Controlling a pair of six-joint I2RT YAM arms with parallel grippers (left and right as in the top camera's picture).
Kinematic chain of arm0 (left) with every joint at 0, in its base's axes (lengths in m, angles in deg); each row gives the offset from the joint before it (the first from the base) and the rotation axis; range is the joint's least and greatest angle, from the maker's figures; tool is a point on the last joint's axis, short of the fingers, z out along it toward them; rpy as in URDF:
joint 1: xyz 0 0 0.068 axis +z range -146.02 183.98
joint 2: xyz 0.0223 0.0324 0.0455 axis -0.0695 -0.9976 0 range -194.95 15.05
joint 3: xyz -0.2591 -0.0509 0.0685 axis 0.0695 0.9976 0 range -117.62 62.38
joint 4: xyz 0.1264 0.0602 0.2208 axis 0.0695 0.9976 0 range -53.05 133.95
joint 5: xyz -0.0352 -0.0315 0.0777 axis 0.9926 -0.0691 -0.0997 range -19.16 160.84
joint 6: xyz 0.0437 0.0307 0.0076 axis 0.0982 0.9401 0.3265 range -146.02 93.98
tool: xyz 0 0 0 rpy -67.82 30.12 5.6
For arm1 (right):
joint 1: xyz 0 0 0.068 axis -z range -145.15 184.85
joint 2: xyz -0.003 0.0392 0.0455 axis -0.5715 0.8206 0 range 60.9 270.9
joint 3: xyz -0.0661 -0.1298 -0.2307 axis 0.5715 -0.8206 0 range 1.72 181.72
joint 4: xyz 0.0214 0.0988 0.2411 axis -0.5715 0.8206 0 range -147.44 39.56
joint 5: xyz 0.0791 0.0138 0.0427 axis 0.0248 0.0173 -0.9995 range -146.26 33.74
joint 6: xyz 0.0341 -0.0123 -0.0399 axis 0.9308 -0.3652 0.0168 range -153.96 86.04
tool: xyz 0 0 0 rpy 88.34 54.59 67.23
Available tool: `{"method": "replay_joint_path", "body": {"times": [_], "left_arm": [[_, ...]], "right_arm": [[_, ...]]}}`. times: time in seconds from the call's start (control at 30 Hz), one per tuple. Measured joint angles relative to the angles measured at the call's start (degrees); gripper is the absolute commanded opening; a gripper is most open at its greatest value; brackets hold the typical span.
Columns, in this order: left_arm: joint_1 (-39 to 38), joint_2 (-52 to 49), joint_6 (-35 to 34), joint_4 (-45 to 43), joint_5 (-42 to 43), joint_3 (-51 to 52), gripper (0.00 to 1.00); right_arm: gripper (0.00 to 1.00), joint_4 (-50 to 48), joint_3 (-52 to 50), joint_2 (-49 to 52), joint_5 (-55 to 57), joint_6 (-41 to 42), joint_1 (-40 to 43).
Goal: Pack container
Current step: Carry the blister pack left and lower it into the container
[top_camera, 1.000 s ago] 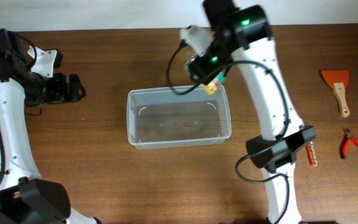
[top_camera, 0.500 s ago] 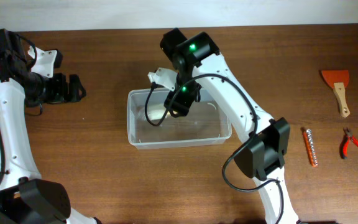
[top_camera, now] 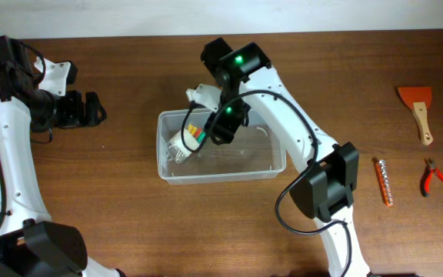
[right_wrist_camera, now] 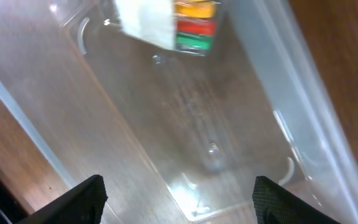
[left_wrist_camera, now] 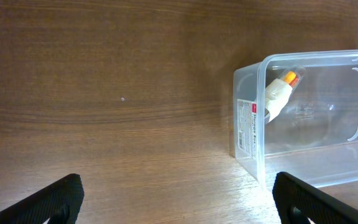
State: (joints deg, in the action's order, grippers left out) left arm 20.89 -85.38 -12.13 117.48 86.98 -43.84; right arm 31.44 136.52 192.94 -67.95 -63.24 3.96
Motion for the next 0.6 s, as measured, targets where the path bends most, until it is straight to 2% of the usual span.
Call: {"method": "replay_joint_path", "body": {"times": [0.2,0.27,0.47,0.53,0.6], "left_arm": [[0.0,0.0,0.0,0.0,0.0,0.0,0.99],[0.0,0.0,0.0,0.0,0.0,0.0,0.99],[0.0,0.0,0.0,0.0,0.0,0.0,0.99],[0.0,0.0,0.0,0.0,0.0,0.0,0.99],[0.0,0.0,0.0,0.0,0.0,0.0,0.99]], "right_arm": [[0.80,4.1,7.8,0.0,2.5,4.8,5.0],[0.88,5.4,11.1,0.0,5.3,7.5,8.0],[0.94,8.1,12.9,-2.8,11.1,14.2,22.8],[1.00,8.1,12.7,-5.4,12.9,16.0,31.9],[0.99,8.0,10.6,-8.7,12.7,16.6,37.8]]}}
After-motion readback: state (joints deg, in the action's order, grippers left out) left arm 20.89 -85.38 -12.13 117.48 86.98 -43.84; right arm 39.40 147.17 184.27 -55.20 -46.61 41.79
